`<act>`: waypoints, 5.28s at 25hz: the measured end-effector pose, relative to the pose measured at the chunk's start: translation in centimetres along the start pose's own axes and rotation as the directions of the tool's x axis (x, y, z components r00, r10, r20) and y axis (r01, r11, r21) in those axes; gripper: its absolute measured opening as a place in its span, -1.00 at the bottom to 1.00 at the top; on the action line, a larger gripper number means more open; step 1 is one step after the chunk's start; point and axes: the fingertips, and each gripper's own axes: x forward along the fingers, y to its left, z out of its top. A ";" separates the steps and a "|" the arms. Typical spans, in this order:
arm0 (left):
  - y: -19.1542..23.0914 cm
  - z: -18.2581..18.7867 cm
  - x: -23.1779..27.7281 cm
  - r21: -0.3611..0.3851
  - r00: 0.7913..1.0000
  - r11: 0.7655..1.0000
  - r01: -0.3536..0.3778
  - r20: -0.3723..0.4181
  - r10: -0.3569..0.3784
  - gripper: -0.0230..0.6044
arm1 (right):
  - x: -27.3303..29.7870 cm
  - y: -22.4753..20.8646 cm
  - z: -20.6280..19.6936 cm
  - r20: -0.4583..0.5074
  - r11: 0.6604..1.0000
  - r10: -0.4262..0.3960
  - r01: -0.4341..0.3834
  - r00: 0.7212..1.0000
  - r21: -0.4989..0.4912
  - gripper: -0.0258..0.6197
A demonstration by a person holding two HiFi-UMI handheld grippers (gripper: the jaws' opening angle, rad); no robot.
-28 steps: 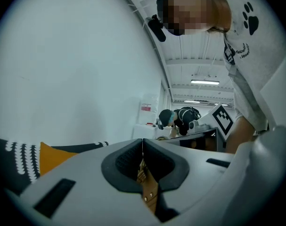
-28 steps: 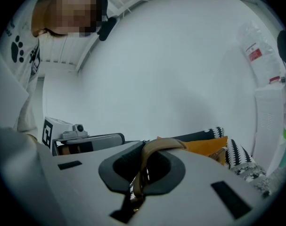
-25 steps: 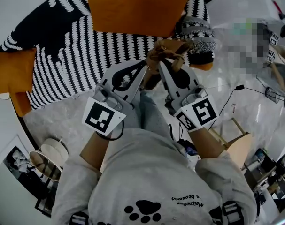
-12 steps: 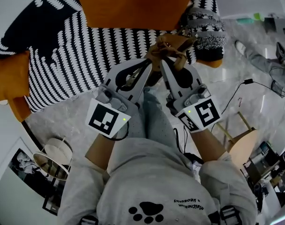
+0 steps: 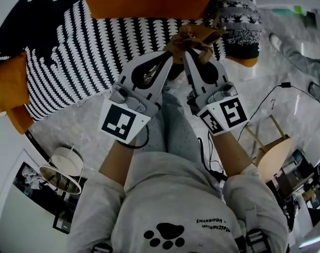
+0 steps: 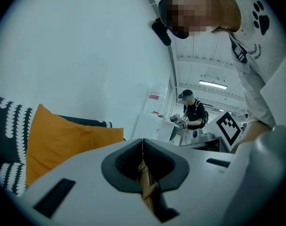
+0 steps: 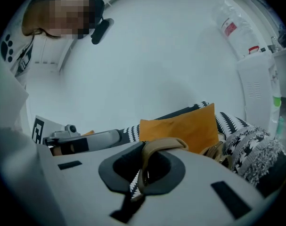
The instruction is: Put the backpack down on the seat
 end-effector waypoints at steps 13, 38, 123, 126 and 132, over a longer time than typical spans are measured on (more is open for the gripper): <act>2.8 -1.0 -0.9 -0.001 0.999 1.000 0.008 -0.031 -0.008 -0.86 | 2.6 -0.4 -4.4 -0.078 0.996 -0.068 0.071 0.995 0.045 -0.82; 7.1 -10.9 1.5 -0.067 0.970 0.997 0.029 -0.237 -0.044 -0.86 | 7.3 -4.2 -10.2 -0.218 0.978 -0.147 0.176 0.965 0.117 -0.82; 9.7 -16.0 1.0 -0.134 0.948 0.988 -0.075 -0.317 0.029 -0.86 | 12.3 -5.4 -16.8 -0.619 0.988 0.150 -0.101 0.771 0.114 -0.23; 9.1 -15.9 1.2 -0.130 0.947 0.989 -0.071 -0.320 0.026 -0.86 | 11.3 -5.7 -16.2 -0.595 0.992 0.122 -0.075 0.795 0.104 -0.23; 7.9 -15.4 2.3 -0.110 0.946 0.992 -0.061 -0.323 0.022 -0.86 | 9.6 -6.7 -14.0 -0.524 0.997 0.063 -0.028 0.849 0.074 -0.24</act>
